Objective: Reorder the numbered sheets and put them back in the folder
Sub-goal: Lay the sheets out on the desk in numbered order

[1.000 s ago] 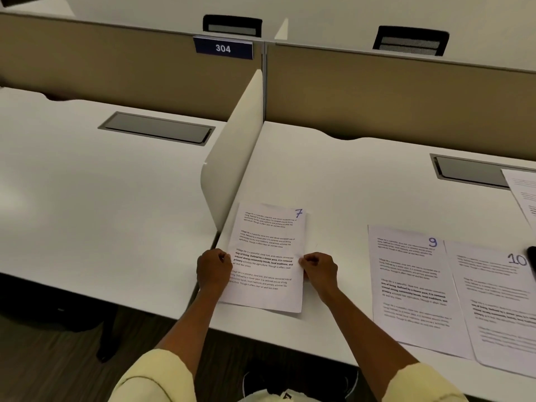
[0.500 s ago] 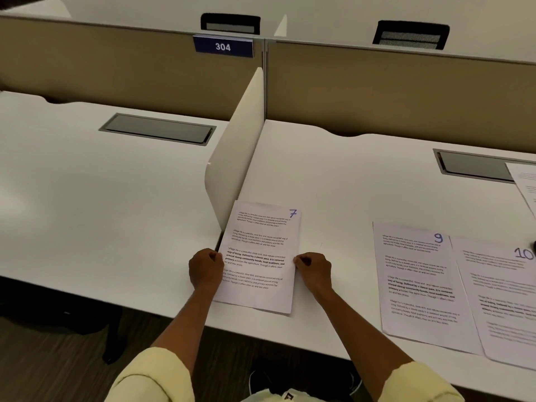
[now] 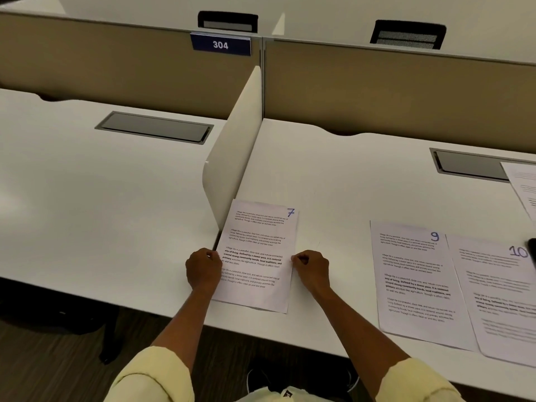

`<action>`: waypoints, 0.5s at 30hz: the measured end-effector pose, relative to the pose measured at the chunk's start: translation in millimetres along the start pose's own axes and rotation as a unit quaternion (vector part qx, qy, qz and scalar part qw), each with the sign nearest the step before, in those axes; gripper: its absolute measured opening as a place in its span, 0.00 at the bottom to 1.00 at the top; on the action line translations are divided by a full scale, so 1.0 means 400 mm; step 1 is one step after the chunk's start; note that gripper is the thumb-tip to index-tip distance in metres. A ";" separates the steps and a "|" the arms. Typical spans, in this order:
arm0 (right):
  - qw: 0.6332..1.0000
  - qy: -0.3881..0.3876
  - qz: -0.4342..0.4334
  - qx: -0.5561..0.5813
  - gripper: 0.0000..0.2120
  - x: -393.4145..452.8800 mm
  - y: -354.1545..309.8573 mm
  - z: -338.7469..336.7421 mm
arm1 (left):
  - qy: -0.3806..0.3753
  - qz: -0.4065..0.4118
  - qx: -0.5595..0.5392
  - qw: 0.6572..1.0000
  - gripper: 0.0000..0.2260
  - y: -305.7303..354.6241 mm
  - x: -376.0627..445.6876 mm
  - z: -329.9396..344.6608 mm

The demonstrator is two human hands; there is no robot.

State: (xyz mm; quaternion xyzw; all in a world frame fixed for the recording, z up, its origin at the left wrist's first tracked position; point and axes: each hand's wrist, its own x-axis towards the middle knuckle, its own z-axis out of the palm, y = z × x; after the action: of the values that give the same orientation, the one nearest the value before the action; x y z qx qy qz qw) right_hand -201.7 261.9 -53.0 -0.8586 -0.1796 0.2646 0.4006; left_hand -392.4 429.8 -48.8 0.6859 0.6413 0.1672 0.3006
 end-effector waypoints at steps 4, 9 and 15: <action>0.999 0.044 -0.008 -0.027 0.11 -0.007 0.004 -0.016 | 0.007 0.057 0.065 0.996 0.16 0.007 -0.009 0.006; 0.984 0.080 -0.083 -0.134 0.24 -0.016 0.040 -0.053 | 0.014 0.234 0.119 0.965 0.23 0.028 -0.041 0.052; 0.952 0.075 -0.113 -0.275 0.35 -0.021 0.082 -0.105 | -0.073 0.321 0.131 0.935 0.34 0.069 -0.109 0.122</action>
State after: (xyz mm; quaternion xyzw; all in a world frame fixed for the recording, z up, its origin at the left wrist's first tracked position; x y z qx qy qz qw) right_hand -180.2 212.6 -53.5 -0.9271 -0.3102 0.0928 0.1886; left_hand -346.3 377.6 -61.8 0.8988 0.3794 0.1188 0.1847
